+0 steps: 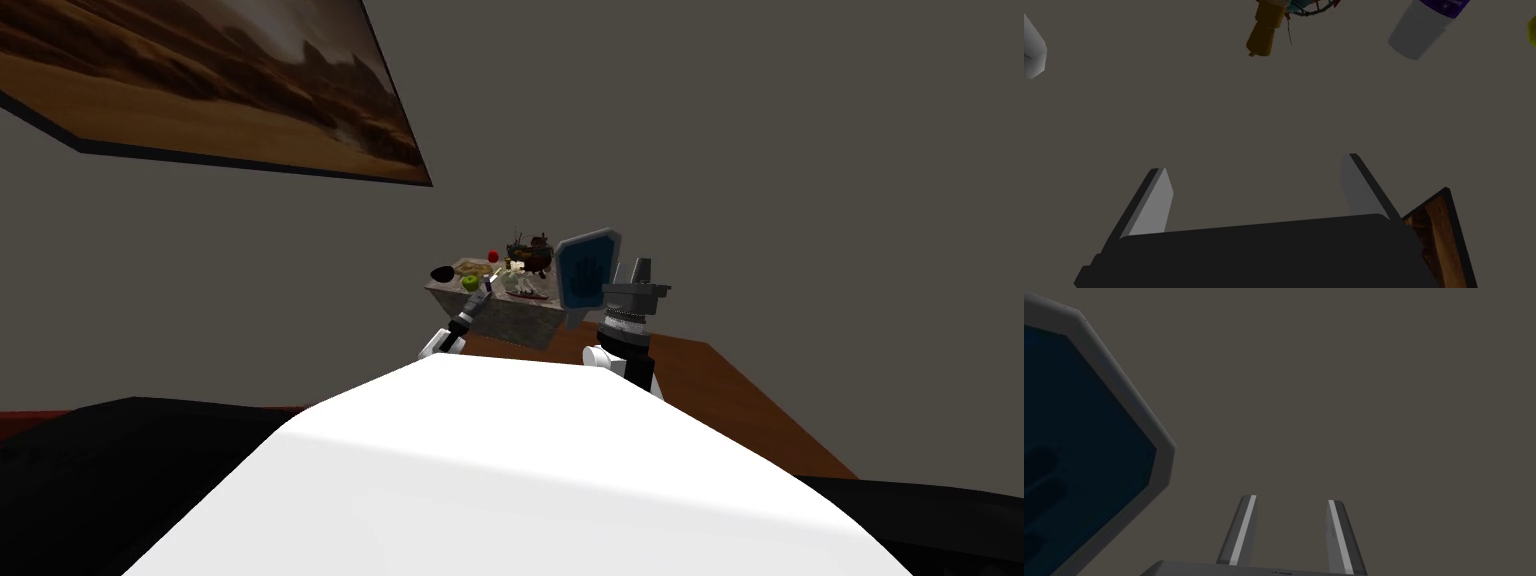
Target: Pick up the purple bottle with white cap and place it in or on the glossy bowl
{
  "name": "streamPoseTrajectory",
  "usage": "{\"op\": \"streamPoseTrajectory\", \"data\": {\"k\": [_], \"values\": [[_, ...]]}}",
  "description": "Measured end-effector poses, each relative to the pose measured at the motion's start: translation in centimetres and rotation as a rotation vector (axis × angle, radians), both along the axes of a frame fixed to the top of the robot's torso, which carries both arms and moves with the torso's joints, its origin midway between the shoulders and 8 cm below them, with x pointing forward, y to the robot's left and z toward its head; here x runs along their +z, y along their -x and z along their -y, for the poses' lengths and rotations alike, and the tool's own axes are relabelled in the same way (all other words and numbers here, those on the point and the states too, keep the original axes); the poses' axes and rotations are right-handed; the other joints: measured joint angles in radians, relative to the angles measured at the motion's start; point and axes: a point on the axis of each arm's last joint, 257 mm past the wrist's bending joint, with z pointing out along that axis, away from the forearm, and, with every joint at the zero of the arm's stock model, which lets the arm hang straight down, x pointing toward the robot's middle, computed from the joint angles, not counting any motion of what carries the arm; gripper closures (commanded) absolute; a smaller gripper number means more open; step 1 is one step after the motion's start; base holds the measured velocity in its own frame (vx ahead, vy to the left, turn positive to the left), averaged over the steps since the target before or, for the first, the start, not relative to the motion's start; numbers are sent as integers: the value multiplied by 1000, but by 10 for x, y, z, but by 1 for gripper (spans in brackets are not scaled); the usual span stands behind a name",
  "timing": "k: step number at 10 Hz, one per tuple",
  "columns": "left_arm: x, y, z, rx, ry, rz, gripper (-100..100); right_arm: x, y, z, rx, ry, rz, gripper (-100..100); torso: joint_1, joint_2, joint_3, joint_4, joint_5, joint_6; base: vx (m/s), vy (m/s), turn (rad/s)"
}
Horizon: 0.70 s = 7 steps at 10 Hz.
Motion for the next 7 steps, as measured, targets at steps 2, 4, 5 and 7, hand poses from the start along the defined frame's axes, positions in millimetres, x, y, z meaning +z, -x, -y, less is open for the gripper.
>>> {"op": "streamPoseTrajectory", "data": {"k": [2,4,5,7], "values": [[-21,-4,-11,25,-86,-22,-100,0,0,0,0,0,0,0,0,-3,-2,-1,0,0,95,12,-48],[-34,-6,-19,41,-136,-36,-100,0,0,0,0,0,0,0,0,-1,0,0,0,0,75,15,-69],[-45,-10,-25,51,-170,-46,-100,0,0,0,0,0,0,0,1,-2,-1,0,0,0,124,16,-88],[-61,-10,-41,73,-242,-64,-100,0,0,0,0,0,0,0,2,-5,-3,-1,0,0,139,37,-83]]}}
